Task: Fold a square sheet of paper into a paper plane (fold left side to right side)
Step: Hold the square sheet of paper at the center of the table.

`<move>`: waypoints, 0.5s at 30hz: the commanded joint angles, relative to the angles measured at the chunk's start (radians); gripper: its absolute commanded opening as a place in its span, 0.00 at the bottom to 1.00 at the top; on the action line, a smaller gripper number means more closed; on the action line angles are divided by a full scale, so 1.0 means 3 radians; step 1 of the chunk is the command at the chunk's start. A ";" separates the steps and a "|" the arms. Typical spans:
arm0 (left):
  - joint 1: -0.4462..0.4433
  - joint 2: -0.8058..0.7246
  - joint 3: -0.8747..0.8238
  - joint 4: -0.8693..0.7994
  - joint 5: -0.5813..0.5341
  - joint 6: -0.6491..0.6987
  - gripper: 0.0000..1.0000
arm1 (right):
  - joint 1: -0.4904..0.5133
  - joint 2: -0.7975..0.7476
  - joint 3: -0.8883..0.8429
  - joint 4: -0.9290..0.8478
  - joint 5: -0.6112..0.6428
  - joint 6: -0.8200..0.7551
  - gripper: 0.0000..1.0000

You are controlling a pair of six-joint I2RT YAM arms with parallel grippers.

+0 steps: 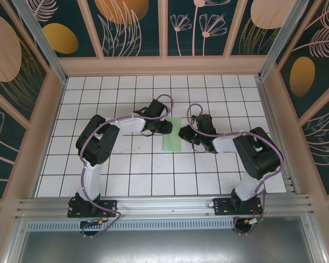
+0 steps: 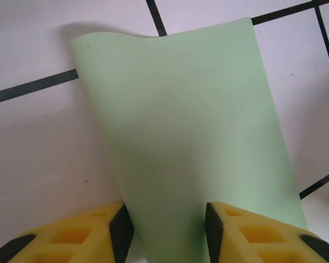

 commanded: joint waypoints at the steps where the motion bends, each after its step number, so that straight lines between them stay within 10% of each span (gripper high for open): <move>1: 0.0012 0.0202 -0.0099 -0.0060 -0.0177 0.0036 0.45 | 0.0032 0.0112 0.0115 -0.0064 -0.0049 -0.0055 0.12; 15: 0.0012 0.0070 -0.0087 -0.0076 -0.0170 0.0042 0.47 | 0.0048 0.0286 0.0180 -0.0531 0.0074 -0.0193 0.12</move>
